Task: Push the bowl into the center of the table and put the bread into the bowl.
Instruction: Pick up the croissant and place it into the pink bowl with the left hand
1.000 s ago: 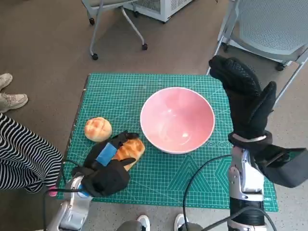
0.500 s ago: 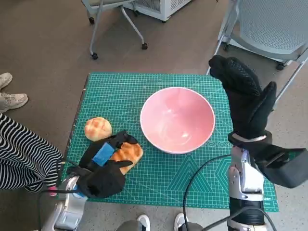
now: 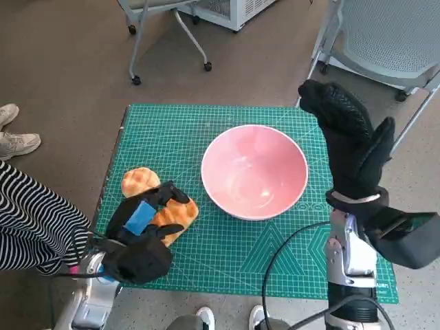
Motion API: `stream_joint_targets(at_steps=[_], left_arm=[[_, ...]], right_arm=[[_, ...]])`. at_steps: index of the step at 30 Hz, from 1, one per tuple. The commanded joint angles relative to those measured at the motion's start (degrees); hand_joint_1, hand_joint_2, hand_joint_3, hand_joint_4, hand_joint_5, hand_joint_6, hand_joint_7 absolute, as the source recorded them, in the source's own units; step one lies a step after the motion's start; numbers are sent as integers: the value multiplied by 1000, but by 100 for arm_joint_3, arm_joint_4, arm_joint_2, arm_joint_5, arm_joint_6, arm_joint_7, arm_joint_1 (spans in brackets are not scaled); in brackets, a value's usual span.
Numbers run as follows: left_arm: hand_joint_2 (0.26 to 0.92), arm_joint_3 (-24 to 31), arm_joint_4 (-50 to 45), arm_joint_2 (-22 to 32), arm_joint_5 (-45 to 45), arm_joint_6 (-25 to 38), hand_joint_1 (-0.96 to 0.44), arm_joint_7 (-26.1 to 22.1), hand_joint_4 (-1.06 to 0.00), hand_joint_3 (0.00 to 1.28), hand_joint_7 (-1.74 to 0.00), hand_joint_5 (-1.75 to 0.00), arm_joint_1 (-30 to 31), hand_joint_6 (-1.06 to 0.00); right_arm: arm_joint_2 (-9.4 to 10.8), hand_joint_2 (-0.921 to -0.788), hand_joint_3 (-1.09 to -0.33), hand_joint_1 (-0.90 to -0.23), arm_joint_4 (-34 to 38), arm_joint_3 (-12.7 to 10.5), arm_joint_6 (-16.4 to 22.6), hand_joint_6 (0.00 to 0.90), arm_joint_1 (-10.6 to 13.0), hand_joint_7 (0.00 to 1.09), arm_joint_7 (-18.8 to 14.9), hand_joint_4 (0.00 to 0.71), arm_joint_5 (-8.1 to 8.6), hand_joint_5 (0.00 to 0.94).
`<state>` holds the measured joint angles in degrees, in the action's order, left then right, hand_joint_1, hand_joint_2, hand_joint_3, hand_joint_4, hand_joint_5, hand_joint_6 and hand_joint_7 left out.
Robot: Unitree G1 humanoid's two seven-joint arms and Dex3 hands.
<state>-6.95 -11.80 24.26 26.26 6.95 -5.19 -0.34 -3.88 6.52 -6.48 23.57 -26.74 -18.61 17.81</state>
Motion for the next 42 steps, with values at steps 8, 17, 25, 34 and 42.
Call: stream_joint_targets(at_steps=[8, 17, 25, 34, 42], left_arm=[[919, 288, -765, -26, -238, -137, 2, -210, -809, 29, -1168, -1051, 43, -602], [918, 455, -1775, -42, -371, 45, 2, -575, -801, 27, -1136, -1074, -120, -621], [916, 423, -1947, -52, -445, -270, 1, -623, -787, 29, -1064, -1138, -659, -646], [913, 312, -1748, -151, -365, -423, 1, -581, -788, 30, -1060, -1138, -1581, -651], [903, -57, -1500, -473, -48, -241, 1, -562, -802, 32, -1005, -1144, -2430, -685]], right_arm=[[-11, -921, -685, -646, 31, -37, -91, 41, 132, 579, 27, 165, 6, 1], [-32, -921, -683, -648, 22, -73, -138, 44, 123, 577, 19, 166, 50, 1], [-24, -921, -681, -656, -1, -85, -168, 47, 124, 575, 48, 170, 49, 3], [-18, -921, -680, -662, -47, -98, -174, 56, 179, 575, 85, 182, 32, 8], [-19, -921, -672, -663, -103, -105, -178, 64, 256, 574, 114, 195, 19, 13]])
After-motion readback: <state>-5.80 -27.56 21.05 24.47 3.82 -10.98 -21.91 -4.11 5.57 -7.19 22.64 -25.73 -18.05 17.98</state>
